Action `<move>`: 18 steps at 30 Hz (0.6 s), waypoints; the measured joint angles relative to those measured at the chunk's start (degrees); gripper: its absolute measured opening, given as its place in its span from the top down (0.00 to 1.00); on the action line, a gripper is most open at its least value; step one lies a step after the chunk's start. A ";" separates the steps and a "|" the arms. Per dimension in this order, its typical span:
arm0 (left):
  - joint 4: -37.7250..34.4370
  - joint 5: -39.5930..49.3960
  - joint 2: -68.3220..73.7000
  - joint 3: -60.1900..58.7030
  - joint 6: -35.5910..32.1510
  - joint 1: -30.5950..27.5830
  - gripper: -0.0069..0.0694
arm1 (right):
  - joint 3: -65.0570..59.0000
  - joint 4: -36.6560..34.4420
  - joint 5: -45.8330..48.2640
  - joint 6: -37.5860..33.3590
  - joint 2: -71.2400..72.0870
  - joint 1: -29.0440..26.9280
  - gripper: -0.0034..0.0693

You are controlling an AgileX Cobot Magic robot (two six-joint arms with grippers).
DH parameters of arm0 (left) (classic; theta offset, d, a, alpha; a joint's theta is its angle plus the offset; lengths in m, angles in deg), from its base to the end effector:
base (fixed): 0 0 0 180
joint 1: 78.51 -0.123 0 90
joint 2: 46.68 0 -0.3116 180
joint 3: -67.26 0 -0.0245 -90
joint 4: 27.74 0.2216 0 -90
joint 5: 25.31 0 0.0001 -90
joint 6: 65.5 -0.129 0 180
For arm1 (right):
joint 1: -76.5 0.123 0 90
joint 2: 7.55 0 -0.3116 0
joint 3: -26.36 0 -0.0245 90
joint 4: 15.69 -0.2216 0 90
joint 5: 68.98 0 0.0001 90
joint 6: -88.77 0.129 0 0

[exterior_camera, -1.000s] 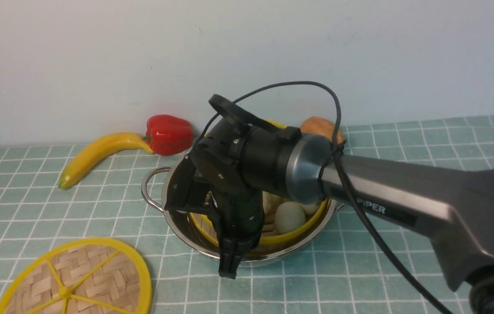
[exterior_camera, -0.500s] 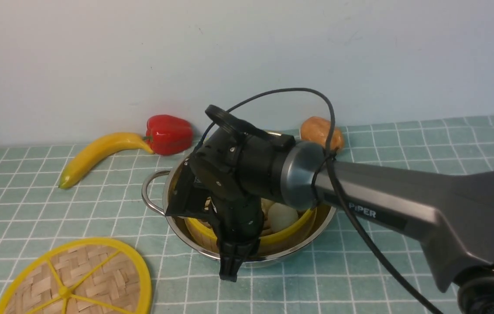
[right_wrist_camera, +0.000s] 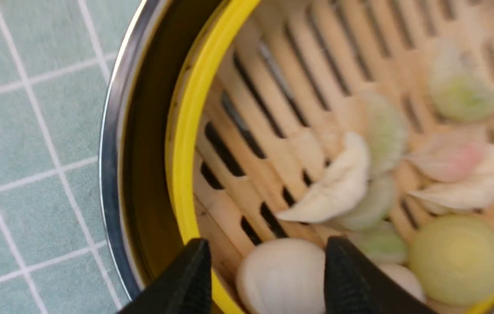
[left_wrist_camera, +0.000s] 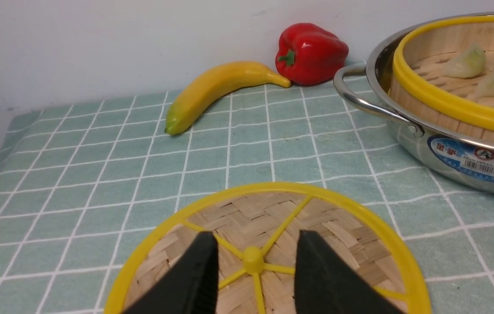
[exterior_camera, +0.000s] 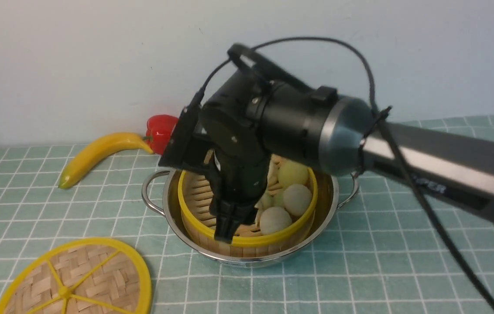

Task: Place the steamer in the pot on the blue tablecloth, and put the lid on the steamer.
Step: 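Place the bamboo steamer basket of food into the steel pot with the right gripper, then grasp the bamboo steamer lid lying on the table by its centre knob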

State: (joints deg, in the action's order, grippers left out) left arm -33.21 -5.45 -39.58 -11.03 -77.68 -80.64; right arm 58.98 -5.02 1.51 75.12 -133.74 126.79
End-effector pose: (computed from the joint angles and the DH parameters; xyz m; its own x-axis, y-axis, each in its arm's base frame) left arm 0.0343 -0.0029 0.1699 -0.2602 0.1128 -0.9589 0.0261 0.9936 0.1098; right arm 0.2998 0.3258 0.2632 -0.3704 -0.9030 -0.2177 -0.8755 0.4177 -0.2430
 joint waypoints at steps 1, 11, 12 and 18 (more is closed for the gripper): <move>0.00 0.00 0.00 0.00 0.00 0.00 0.59 | 0.00 0.05 0.03 0.14 1.27 0.00 0.45; 0.00 0.00 0.00 0.00 0.00 0.00 0.59 | 0.01 3.37 0.10 8.36 16.54 0.00 0.62; 0.00 0.00 0.00 0.00 0.00 0.00 0.59 | 0.01 3.67 0.10 9.60 17.73 0.00 0.69; 0.00 0.00 0.00 0.00 0.00 0.00 0.59 | 0.06 5.84 0.08 20.10 29.23 0.00 0.97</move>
State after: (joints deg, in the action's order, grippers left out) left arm -33.21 -5.45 -39.58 -11.03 -77.68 -80.64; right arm 59.04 0.82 1.59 95.22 -104.52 126.79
